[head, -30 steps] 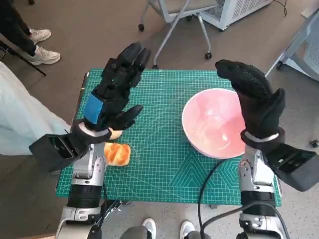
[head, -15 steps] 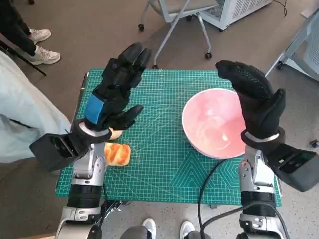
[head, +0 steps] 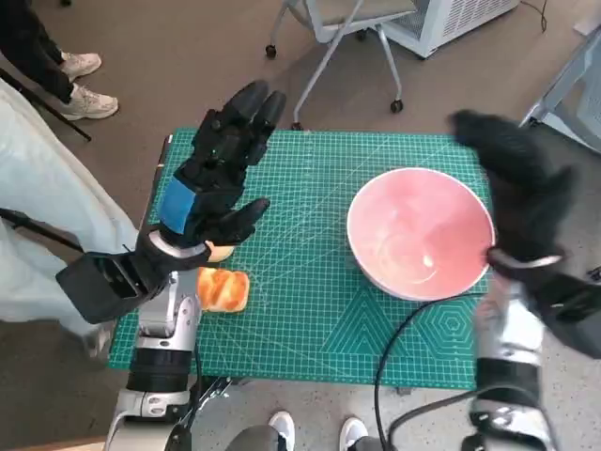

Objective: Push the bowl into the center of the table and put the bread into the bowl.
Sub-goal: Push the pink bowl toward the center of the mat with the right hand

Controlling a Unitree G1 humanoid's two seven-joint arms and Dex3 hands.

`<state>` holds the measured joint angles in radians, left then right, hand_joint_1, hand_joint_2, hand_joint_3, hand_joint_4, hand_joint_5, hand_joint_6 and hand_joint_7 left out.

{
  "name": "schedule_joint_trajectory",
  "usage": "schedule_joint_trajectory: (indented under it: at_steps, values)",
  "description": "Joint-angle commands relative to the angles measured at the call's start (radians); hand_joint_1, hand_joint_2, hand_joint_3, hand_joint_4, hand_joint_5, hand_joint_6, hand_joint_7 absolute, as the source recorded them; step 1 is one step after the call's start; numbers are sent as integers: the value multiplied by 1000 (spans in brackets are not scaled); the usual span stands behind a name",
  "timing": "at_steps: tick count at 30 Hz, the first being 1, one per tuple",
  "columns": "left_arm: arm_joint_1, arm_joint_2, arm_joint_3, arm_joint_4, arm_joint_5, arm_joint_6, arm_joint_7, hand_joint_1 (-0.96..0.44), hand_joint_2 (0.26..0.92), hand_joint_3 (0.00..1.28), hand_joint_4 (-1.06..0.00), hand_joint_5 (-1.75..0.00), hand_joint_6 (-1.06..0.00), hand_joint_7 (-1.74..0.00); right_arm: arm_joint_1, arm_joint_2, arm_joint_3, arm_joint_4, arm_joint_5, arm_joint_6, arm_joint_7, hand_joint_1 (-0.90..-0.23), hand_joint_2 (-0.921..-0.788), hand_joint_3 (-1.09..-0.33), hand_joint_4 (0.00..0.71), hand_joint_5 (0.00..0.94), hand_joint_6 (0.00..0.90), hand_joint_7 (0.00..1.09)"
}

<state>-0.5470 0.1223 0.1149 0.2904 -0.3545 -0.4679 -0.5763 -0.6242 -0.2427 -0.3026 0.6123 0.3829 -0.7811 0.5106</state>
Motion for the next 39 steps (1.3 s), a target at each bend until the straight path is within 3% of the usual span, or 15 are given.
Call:
schedule_joint_trajectory:
  at_steps: [1,6,11,18,26,30,34,39]
  values:
    - [2,3,5,8,1,-18,-1,-596,921,438,-90,-6,1,-395,-28,-52,-66,155,-35,-57,-77,-648,-921,-726,198,0,174,303]
    - [-3,1,9,24,1,-28,0,-603,921,439,-90,-6,1,-395,-66,-103,-105,324,-70,-85,-168,-633,-921,-770,196,0,175,289]
    - [-8,0,13,40,4,-40,4,-612,921,440,-90,-6,1,-395,-105,-137,-135,488,-74,-43,-237,-630,-921,-786,192,0,170,278]
    - [-12,-1,12,45,3,-44,6,-617,921,443,-91,-6,1,-396,-129,-146,-176,612,-44,49,-225,-614,-921,-793,105,0,153,255]
    - [-13,3,16,49,-3,-44,3,-617,921,443,-95,-8,1,-396,-128,-119,-191,675,-47,157,-231,-546,-921,-879,43,0,125,207]
    - [-11,7,19,45,-10,-40,-3,-616,921,443,-95,-8,1,-396,-129,-96,-178,692,-71,202,-266,-533,-921,-907,53,7,131,194]
    - [-7,13,22,33,-16,-35,-7,-614,921,443,-95,-8,1,-396,-135,-54,-170,695,-81,230,-279,-536,-921,-916,77,16,137,187]
    - [-3,23,27,26,-22,-34,-13,-610,921,441,-95,-8,1,-394,-156,-4,-175,697,-71,276,-269,-544,-921,-909,86,15,143,180]
